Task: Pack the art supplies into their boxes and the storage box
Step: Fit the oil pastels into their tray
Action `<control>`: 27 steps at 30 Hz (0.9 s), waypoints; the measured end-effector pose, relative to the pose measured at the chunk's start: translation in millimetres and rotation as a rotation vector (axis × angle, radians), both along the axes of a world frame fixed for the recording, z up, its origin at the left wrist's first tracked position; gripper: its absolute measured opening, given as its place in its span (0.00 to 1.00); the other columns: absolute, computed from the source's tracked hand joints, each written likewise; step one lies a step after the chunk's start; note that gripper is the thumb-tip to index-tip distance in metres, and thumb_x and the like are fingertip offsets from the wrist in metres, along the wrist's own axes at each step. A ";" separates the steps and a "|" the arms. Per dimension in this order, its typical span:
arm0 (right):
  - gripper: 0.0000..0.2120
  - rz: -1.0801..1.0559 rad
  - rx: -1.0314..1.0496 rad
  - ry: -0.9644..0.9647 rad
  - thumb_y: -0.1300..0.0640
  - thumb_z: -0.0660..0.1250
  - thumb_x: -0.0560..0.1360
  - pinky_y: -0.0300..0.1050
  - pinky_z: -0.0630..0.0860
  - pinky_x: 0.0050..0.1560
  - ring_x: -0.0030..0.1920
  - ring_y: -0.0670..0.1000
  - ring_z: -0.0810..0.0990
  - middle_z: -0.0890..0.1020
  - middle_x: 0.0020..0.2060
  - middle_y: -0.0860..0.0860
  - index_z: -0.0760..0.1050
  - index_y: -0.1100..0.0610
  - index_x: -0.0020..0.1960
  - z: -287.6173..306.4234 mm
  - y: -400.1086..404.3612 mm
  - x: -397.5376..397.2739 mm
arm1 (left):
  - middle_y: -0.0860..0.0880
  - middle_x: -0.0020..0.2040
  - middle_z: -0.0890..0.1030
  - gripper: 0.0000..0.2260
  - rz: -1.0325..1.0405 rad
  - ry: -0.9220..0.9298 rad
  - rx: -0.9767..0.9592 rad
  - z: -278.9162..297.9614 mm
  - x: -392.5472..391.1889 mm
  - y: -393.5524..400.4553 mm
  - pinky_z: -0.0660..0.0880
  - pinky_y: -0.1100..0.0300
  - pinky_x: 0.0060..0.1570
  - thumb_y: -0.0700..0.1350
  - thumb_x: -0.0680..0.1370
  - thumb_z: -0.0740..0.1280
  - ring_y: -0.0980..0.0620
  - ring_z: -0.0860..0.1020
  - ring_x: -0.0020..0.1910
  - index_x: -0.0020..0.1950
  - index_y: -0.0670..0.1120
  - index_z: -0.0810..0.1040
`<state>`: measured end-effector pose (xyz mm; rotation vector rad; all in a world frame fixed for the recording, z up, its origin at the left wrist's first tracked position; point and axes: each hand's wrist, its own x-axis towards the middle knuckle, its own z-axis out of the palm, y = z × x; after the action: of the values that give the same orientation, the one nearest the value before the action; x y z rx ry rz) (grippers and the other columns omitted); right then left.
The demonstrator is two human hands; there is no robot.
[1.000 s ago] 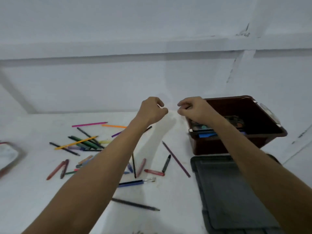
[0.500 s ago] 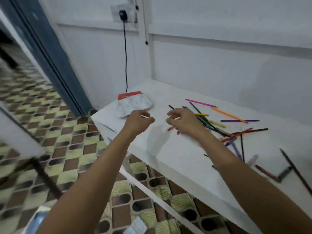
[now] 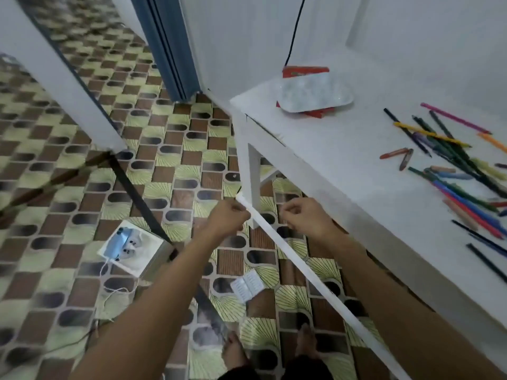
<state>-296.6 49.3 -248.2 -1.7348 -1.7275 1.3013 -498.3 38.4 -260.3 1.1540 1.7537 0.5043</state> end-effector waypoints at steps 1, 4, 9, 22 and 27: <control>0.03 0.014 -0.027 -0.014 0.58 0.68 0.74 0.35 0.74 0.37 0.38 0.45 0.79 0.80 0.37 0.47 0.80 0.56 0.46 -18.2 -2.2 -2.7 | 0.45 0.44 0.82 0.06 0.024 0.001 -0.035 -19.2 -5.7 -8.3 0.79 0.55 0.40 0.44 0.75 0.67 0.49 0.81 0.40 0.50 0.44 0.78; 0.03 0.067 -0.116 -0.066 0.60 0.69 0.74 0.31 0.71 0.33 0.38 0.46 0.79 0.79 0.38 0.47 0.79 0.56 0.47 -81.0 -7.2 -9.4 | 0.46 0.40 0.80 0.02 0.080 0.001 -0.145 -82.8 -17.2 -31.1 0.78 0.53 0.43 0.44 0.75 0.67 0.47 0.80 0.41 0.44 0.46 0.77; 0.07 0.175 -0.313 -0.196 0.57 0.70 0.72 0.44 0.77 0.51 0.48 0.49 0.80 0.83 0.46 0.50 0.81 0.55 0.50 -226.5 -9.4 -28.2 | 0.46 0.48 0.81 0.09 0.187 0.039 -0.330 -221.1 -30.3 -56.4 0.75 0.56 0.47 0.50 0.75 0.67 0.46 0.80 0.47 0.50 0.45 0.79; 0.20 0.228 -0.392 -0.282 0.61 0.69 0.72 0.37 0.69 0.49 0.51 0.49 0.74 0.77 0.57 0.57 0.73 0.61 0.63 -686.8 -20.9 -69.8 | 0.42 0.55 0.81 0.14 0.330 0.151 -0.431 -674.6 -47.1 -86.3 0.69 0.60 0.45 0.48 0.76 0.67 0.43 0.79 0.53 0.58 0.40 0.77; 0.19 0.187 -0.321 -0.328 0.61 0.70 0.70 0.37 0.69 0.44 0.49 0.50 0.75 0.76 0.51 0.53 0.73 0.61 0.60 -774.6 -22.8 -74.8 | 0.44 0.52 0.81 0.14 0.413 0.077 -0.410 -763.1 -43.3 -96.1 0.70 0.60 0.46 0.46 0.75 0.68 0.44 0.79 0.51 0.57 0.41 0.77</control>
<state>-371.4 26.5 -1022.8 -2.1060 -1.9868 1.5099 -541.6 -57.7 -1023.4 0.5314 2.0537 0.3188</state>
